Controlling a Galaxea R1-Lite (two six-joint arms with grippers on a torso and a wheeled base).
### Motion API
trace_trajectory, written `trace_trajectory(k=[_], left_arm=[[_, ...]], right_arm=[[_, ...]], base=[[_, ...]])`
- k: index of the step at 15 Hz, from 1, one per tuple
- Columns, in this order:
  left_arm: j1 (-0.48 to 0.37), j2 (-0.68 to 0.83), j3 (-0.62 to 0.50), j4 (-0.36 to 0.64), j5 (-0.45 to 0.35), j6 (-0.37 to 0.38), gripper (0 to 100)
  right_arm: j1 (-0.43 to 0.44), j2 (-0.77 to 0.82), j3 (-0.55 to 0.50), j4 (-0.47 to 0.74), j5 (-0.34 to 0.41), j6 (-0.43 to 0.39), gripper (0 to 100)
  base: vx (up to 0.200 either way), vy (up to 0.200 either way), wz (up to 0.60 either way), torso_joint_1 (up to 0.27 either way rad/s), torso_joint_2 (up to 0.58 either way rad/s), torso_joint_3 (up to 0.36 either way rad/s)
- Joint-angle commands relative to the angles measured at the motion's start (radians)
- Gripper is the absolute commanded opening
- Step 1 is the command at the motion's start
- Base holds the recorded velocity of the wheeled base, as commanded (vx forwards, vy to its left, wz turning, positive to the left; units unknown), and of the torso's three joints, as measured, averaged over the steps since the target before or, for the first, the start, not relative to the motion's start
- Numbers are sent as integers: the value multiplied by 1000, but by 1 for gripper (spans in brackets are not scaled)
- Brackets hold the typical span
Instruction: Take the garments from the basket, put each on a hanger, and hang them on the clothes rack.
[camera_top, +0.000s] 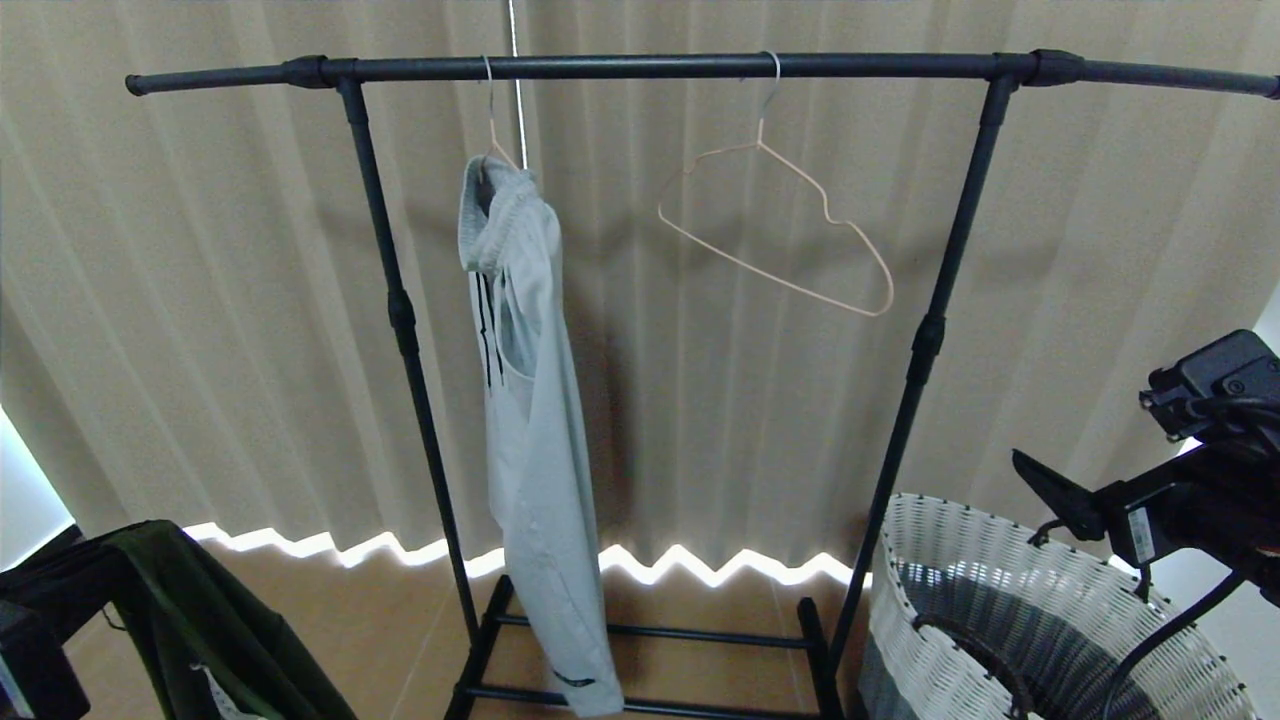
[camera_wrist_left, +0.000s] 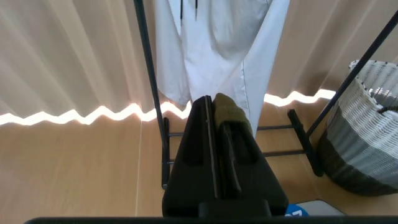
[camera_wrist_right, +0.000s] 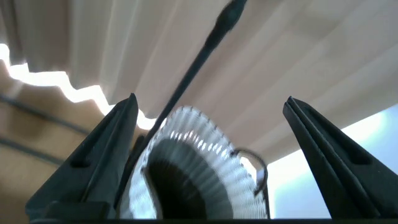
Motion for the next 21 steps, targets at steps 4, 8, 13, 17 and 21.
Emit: trace_trajectory(k=[4,8,13,17,21], left_arm=[[0,-10,4,1,2,-1,0],[0,-21,21,-2,2,8,0],[0,-27,29,-2,2,11,0],[-1,-70,34,-7,2,25,0],[-1,-105,41,-7,2,39,0]], right_arm=[[-2,-2,8,-5,3,-1,100],[-2,-8,11,-5,3,1,100],[-2,-11,17,-5,5,1,100],[-2,-11,17,-6,11,1,100],[-1,-11,15,-6,11,1,100]], base=[[0,0,0,0,0,0],[0,0,0,69,-189,-104],[0,0,0,197,-442,-242],[0,0,0,245,-474,-257],[0,0,0,240,-499,-266]])
